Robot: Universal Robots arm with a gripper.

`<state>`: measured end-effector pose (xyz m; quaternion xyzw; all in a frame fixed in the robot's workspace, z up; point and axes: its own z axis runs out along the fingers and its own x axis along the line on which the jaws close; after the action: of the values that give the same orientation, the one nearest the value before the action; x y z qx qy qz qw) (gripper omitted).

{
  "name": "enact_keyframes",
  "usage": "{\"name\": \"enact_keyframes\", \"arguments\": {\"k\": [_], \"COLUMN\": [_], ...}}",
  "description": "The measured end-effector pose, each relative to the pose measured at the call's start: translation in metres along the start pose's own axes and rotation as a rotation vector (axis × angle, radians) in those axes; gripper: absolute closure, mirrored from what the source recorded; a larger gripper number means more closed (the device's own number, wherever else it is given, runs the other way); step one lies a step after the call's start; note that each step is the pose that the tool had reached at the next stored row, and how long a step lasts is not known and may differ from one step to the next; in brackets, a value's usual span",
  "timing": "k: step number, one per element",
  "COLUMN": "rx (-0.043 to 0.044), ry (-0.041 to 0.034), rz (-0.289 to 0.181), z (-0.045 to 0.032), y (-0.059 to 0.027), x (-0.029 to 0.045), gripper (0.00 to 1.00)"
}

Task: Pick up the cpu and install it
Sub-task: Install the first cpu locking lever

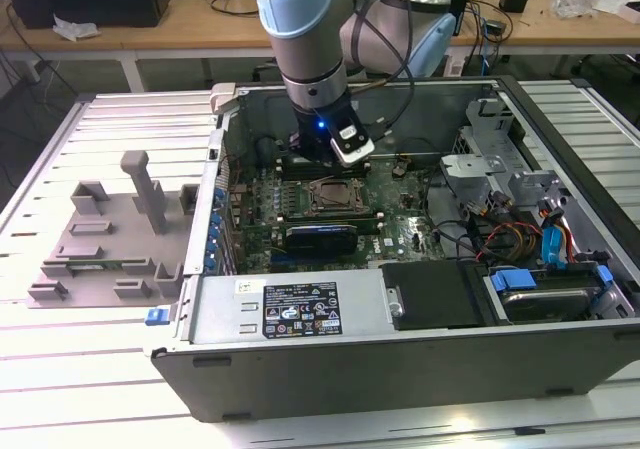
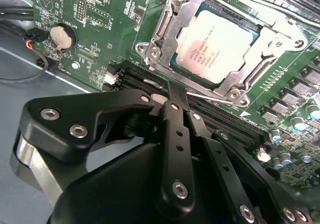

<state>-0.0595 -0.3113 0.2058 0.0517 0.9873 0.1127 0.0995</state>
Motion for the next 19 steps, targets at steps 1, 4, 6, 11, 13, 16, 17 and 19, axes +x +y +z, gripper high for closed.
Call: {"name": "enact_keyframes", "arguments": {"k": [1,4,6,11,13,16,17,19], "rx": [-0.0003,-0.0012,-0.0010,0.0126,0.0206,0.0326,0.0355,0.0394], "ry": [-0.0025,-0.0094,-0.0099,-0.0129,-0.0156,-0.0200,-0.0215,-0.0236], "rz": [0.000,-0.002,-0.002,0.003,0.011,0.024,0.030,0.037], "z": [-0.0002,-0.0008,-0.0005,0.0014,0.0017,0.0024,0.0026,0.0030], "y": [-0.0001,-0.0004,0.0002,0.0037,0.0038,0.0039,0.0043,0.0052], "x": [0.0020,0.0083,0.0088,0.0095,0.0095,0.0096,0.0096,0.0097], "gripper": [0.89,0.89,0.89,0.89,0.89,0.89,0.89,0.89]}}
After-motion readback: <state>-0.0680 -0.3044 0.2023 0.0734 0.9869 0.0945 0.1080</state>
